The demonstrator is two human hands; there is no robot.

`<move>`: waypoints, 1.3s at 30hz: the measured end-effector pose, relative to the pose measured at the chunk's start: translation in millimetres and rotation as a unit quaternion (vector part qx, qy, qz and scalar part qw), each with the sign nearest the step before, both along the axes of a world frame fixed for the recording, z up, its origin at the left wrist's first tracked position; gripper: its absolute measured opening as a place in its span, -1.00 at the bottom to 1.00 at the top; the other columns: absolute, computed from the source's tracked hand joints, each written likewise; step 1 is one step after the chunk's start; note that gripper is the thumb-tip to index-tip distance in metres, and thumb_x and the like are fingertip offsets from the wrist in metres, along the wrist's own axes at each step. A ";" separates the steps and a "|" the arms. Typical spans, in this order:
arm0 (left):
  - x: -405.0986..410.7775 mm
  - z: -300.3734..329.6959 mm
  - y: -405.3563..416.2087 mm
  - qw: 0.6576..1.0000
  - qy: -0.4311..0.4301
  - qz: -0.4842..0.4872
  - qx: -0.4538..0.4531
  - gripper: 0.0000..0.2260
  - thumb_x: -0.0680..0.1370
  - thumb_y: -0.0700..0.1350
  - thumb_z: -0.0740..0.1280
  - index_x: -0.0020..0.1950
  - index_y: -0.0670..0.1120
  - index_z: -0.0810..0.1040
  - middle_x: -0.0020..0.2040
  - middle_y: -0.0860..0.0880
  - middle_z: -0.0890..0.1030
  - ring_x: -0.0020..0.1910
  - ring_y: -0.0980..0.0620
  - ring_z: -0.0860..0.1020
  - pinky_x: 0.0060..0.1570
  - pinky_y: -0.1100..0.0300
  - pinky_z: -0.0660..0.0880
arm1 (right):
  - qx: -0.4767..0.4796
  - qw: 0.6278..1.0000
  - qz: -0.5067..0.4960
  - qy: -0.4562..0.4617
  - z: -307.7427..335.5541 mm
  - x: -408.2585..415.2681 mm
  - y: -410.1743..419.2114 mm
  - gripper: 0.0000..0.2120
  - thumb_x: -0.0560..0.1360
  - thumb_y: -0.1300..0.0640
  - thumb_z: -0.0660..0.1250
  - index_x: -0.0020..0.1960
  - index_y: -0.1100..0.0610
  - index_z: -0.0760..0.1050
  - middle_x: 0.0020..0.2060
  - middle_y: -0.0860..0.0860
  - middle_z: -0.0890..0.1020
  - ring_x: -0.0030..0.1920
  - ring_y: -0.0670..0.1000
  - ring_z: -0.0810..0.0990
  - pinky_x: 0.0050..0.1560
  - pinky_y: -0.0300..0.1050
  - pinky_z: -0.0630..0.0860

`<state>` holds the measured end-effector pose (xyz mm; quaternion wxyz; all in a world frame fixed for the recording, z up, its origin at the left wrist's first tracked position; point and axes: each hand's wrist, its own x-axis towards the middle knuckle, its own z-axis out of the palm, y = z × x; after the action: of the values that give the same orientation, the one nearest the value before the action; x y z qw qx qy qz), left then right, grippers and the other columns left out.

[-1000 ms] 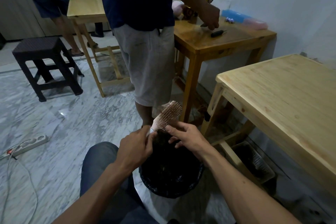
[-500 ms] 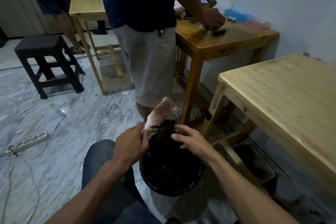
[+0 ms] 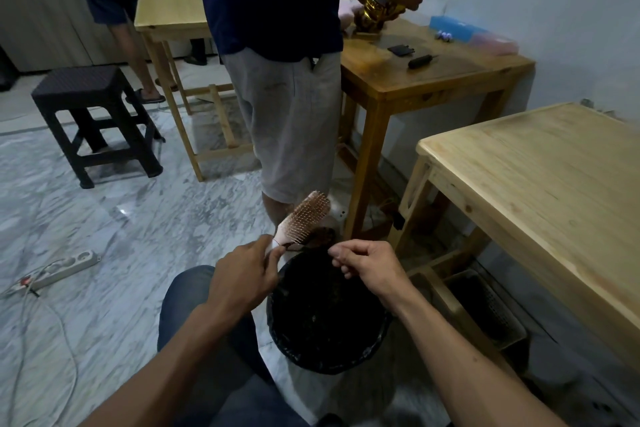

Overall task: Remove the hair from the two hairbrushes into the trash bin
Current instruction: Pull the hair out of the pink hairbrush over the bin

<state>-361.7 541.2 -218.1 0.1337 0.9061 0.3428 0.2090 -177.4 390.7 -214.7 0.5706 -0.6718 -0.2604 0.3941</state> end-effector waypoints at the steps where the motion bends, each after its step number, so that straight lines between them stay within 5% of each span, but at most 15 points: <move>1: -2.0 -2.1 1.8 1.000 0.007 0.013 -0.004 -0.77 0.62 0.11 0.22 -0.05 -0.03 0.51 -0.39 0.06 0.49 -0.40 -0.07 0.51 -0.44 0.11 0.35 | 0.005 1.000 -0.017 0.005 -1.6 1.3 -2.6 -0.91 0.55 0.14 0.48 -0.01 0.11 0.76 -0.24 0.00 0.74 -0.23 -0.12 0.62 -0.15 -0.27 0.59; 5: -9.1 -6.6 1.1 0.999 0.004 0.032 -0.012 -0.81 0.62 0.06 0.27 -0.10 -0.01 0.49 -0.46 0.09 0.39 -0.49 0.03 0.39 -0.49 0.16 0.24 | -0.012 0.999 -0.048 -0.006 -7.8 2.9 -8.7 -0.88 0.59 0.11 0.43 0.04 0.07 0.75 -0.13 0.00 0.76 -0.13 -0.06 0.67 -0.09 -0.20 0.62; 9: -8.3 -5.6 -4.0 1.000 0.017 -0.013 0.001 -0.78 0.62 0.13 0.20 -0.07 0.02 0.48 -0.40 0.07 0.48 -0.43 -0.02 0.48 -0.48 0.15 0.28 | -0.048 0.998 -0.031 -0.036 -1.9 2.1 -0.2 -0.75 0.61 -0.10 0.37 0.27 -0.09 0.60 0.09 -0.11 0.67 0.04 -0.03 0.70 -0.01 -0.11 0.68; 13: -7.9 -7.0 -8.6 0.998 0.015 -0.061 0.014 -0.70 0.59 0.22 0.10 -0.06 0.05 0.49 -0.41 0.12 0.42 -0.44 0.02 0.46 -0.48 0.14 0.31 | 0.006 0.995 -0.101 -0.025 11.5 3.5 10.4 -0.73 0.57 -0.06 0.45 0.23 -0.03 0.61 0.00 -0.06 0.73 -0.14 -0.09 0.71 -0.18 -0.22 0.66; 16: -9.6 -8.0 -8.6 0.998 -0.003 -0.066 -0.003 -0.67 0.57 0.24 0.09 -0.09 0.05 0.48 -0.46 0.12 0.38 -0.46 0.06 0.44 -0.47 0.10 0.37 | 0.020 0.988 -0.152 -0.008 13.1 6.2 14.0 -0.91 0.55 0.10 0.48 0.04 0.05 0.71 -0.17 -0.02 0.75 -0.28 -0.13 0.64 -0.26 -0.28 0.58; 31: -20.7 -12.2 7.5 0.999 0.018 0.002 -0.029 -0.77 0.59 0.16 0.23 -0.11 0.05 0.51 -0.49 0.06 0.43 -0.45 0.04 0.45 -0.46 0.15 0.27 | 0.025 0.932 -0.336 0.134 8.3 11.9 18.0 -0.81 0.69 0.08 0.26 -0.03 0.09 0.58 -0.30 0.00 0.57 -0.31 -0.07 0.51 -0.26 -0.17 0.49; 39: -23.3 -9.3 5.9 1.000 -0.002 -0.011 -0.022 -0.69 0.55 0.21 0.14 -0.11 0.04 0.53 -0.53 0.06 0.38 -0.50 0.06 0.41 -0.49 0.14 0.27 | -0.075 0.963 -0.241 0.094 0.4 11.7 3.2 -0.73 0.67 0.08 0.28 0.35 0.09 0.50 0.01 0.01 0.60 -0.10 0.01 0.61 -0.14 -0.10 0.58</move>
<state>-385.1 547.0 -227.3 0.1560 0.9062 0.3373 0.2017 -165.7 393.9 -214.3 0.6185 -0.7155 -0.0057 0.3248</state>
